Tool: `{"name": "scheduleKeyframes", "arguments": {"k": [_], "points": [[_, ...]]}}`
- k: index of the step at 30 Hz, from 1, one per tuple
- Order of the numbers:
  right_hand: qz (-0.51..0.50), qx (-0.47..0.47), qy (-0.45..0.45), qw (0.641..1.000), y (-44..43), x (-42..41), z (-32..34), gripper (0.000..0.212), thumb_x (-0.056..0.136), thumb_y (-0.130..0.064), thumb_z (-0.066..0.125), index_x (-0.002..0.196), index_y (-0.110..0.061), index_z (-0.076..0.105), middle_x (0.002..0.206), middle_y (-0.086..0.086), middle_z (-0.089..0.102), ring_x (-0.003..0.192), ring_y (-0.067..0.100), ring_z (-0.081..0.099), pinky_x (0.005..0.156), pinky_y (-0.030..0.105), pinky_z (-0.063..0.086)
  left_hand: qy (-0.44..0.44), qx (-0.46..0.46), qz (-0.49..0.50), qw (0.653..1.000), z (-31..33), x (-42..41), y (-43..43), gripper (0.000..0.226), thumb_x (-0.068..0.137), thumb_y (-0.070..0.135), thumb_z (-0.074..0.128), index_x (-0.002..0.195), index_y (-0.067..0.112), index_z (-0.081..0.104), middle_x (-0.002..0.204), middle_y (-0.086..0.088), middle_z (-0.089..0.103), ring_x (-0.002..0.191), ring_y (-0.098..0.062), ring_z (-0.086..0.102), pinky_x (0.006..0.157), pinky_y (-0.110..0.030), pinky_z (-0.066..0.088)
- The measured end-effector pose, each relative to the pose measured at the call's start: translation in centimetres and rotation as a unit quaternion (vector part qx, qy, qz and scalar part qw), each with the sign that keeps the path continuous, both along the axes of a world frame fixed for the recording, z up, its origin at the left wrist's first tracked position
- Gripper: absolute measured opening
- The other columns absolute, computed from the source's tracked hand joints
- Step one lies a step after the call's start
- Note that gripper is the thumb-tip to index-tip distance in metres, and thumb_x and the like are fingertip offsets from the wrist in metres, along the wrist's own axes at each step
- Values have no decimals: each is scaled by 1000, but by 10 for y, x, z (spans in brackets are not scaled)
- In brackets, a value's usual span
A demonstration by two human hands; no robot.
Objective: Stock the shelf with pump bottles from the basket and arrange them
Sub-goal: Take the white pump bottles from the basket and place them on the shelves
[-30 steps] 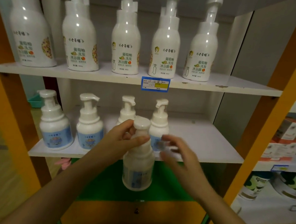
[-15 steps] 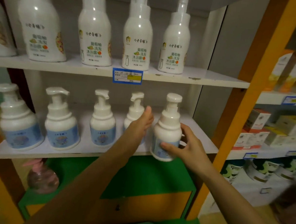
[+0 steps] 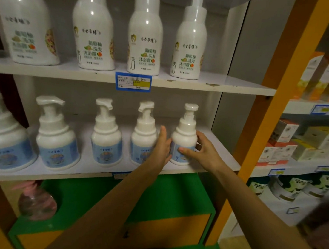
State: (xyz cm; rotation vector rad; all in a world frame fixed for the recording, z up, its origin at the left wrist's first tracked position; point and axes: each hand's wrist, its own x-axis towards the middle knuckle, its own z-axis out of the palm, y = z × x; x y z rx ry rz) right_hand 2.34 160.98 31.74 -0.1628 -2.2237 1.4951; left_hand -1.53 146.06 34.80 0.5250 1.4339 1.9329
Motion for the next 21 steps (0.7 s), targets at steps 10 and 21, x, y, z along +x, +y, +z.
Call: {"name": "scheduleKeyframes", "arguments": {"k": [10, 21], "points": [[10, 33, -37, 999, -9, 5, 4, 67, 78, -17, 71, 133, -20, 32, 121, -5, 50, 114, 15, 51, 87, 18, 45, 84, -52, 76, 992, -14, -7, 8, 55, 95, 47, 22, 136, 15, 38, 143, -1, 42, 130, -18, 41, 107, -21, 28], [-35, 183, 64, 980, -93, 69, -48, 18, 83, -9, 63, 101, -13, 62, 99, -5, 62, 97, 7, 57, 86, 8, 41, 343, -129, 136, 920, -69, 27, -97, 15, 90, 11, 52, 98, 14, 63, 89, 0, 69, 89, -10, 66, 82, -20, 51]]}}
